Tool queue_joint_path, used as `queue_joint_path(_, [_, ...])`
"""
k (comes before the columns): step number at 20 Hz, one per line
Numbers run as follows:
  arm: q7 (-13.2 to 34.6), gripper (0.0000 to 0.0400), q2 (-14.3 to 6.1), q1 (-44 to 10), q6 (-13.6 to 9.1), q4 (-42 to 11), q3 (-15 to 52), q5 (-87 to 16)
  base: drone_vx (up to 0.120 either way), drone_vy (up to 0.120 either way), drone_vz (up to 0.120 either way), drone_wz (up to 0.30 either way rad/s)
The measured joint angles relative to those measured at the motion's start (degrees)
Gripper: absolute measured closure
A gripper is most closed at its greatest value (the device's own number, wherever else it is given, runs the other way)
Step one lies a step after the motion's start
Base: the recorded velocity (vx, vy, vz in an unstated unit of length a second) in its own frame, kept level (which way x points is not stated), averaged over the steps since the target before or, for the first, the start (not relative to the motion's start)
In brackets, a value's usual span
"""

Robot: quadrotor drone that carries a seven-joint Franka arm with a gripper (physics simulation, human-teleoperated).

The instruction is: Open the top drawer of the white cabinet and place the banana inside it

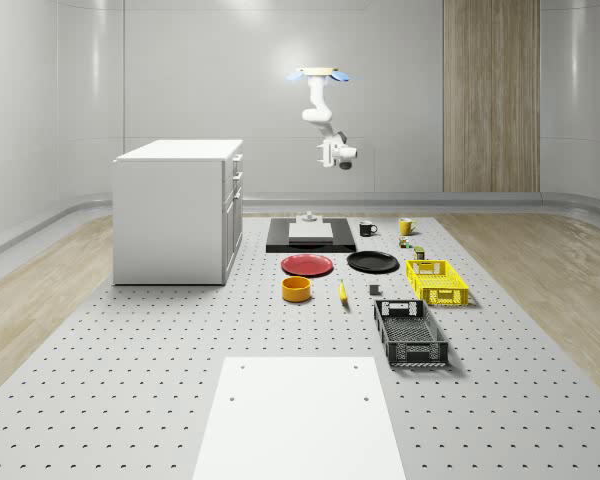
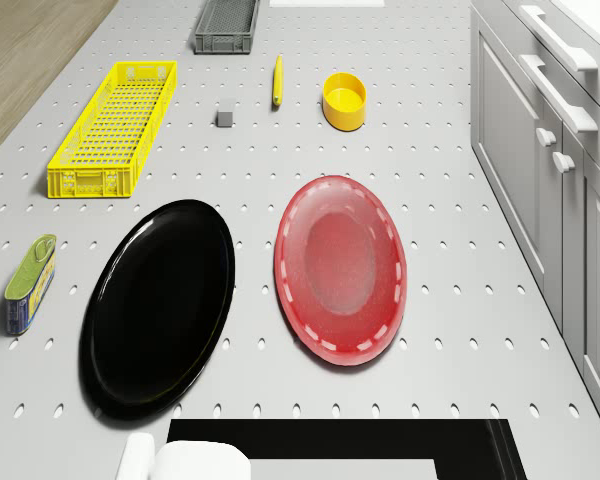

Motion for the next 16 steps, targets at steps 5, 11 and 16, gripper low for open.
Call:
queue_joint_path(5, [0.73, 0.0000, -1.21, 1.35, 1.19, -0.16, -0.57, -0.89, 0.120, -0.120, 0.000, 0.000])
queue_joint_path(11, [1.58, 0.0000, -2.59, 2.84, 2.52, -0.34, -1.17, -1.92, 0.120, -0.120, 0.000, 0.000])
queue_joint_path(16, [2.26, 0.0000, -3.69, 3.98, 3.56, -0.48, -1.61, -2.74, 0.120, -0.120, 0.000, 0.000])
